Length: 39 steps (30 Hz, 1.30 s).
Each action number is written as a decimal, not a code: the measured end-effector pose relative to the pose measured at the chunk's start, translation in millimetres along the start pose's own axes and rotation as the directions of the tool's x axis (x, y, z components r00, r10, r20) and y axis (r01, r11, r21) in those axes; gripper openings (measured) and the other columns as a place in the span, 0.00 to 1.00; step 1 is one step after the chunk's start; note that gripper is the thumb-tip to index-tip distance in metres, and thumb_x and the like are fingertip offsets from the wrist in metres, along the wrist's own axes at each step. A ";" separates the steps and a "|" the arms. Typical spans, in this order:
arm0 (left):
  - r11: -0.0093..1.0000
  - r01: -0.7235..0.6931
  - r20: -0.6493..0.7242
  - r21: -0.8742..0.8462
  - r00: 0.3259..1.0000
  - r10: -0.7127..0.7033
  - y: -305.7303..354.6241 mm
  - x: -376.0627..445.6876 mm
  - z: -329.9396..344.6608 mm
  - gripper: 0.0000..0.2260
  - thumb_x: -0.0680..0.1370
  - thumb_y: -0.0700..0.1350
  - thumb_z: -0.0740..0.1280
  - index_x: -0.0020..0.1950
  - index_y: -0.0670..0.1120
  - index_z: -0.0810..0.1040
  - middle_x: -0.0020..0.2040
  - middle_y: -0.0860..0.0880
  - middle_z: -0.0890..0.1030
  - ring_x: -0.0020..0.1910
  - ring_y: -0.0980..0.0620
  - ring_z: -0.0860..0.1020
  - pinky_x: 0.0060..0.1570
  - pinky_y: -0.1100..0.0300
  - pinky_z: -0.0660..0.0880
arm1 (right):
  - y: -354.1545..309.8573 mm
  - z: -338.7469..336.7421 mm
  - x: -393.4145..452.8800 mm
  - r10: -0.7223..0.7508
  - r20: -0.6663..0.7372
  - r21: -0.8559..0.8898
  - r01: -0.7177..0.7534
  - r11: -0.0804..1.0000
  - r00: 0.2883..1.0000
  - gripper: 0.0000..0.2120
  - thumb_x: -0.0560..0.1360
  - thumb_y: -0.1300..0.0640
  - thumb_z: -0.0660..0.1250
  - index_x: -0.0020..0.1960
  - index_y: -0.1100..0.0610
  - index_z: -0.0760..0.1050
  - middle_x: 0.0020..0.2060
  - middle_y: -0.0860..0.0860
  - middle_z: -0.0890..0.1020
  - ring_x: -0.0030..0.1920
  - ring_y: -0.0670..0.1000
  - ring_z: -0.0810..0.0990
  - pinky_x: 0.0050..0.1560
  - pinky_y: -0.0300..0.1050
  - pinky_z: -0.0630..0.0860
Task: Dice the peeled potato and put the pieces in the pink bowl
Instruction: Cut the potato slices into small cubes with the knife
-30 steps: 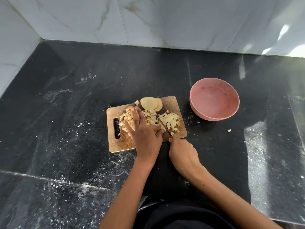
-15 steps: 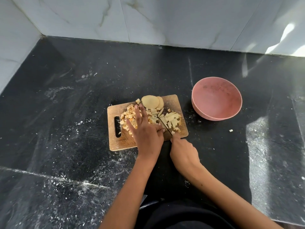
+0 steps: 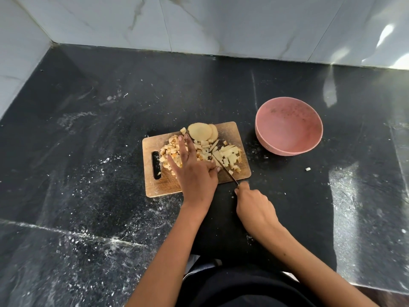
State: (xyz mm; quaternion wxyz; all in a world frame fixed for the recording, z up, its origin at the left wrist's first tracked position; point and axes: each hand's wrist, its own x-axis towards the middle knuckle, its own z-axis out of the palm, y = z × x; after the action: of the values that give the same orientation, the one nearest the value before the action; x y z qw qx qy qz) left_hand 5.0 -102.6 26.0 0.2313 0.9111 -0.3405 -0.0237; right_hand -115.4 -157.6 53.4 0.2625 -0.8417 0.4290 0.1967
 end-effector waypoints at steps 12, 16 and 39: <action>0.986 0.113 -0.026 -0.119 0.993 -0.117 -0.7 -4.8 -0.1 0.01 0.71 0.47 0.75 0.40 0.52 0.85 0.78 0.41 0.54 0.78 0.43 0.46 0.72 0.40 0.38 | 10.7 -6.5 -15.6 -0.107 -0.075 0.119 0.116 0.986 0.991 0.12 0.83 0.49 0.48 0.49 0.56 0.62 0.38 0.54 0.76 0.42 0.59 0.77 0.39 0.49 0.69; 0.983 0.121 -0.024 -0.141 0.992 -0.126 -1.6 -5.4 -0.2 0.01 0.71 0.46 0.75 0.40 0.52 0.85 0.78 0.41 0.54 0.78 0.43 0.46 0.72 0.40 0.38 | 0.7 -8.8 -1.8 -0.114 -0.074 0.098 0.121 0.988 0.991 0.14 0.83 0.49 0.48 0.54 0.58 0.66 0.45 0.58 0.79 0.46 0.61 0.78 0.43 0.51 0.73; 0.997 0.063 0.053 -0.041 0.997 -0.061 -5.6 -1.8 -0.8 0.06 0.74 0.48 0.71 0.38 0.51 0.79 0.79 0.47 0.48 0.76 0.48 0.38 0.71 0.34 0.38 | -11.0 -5.8 16.5 -0.033 0.058 -0.064 0.037 0.997 0.998 0.10 0.83 0.58 0.52 0.63 0.58 0.62 0.54 0.59 0.77 0.53 0.61 0.79 0.44 0.51 0.71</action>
State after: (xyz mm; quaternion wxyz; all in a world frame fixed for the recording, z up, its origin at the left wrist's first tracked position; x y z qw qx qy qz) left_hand 7.2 -97.4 24.0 0.2412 0.9150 -0.3174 -0.0616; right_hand -96.5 -165.9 51.8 0.2505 -0.8512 0.4000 0.2296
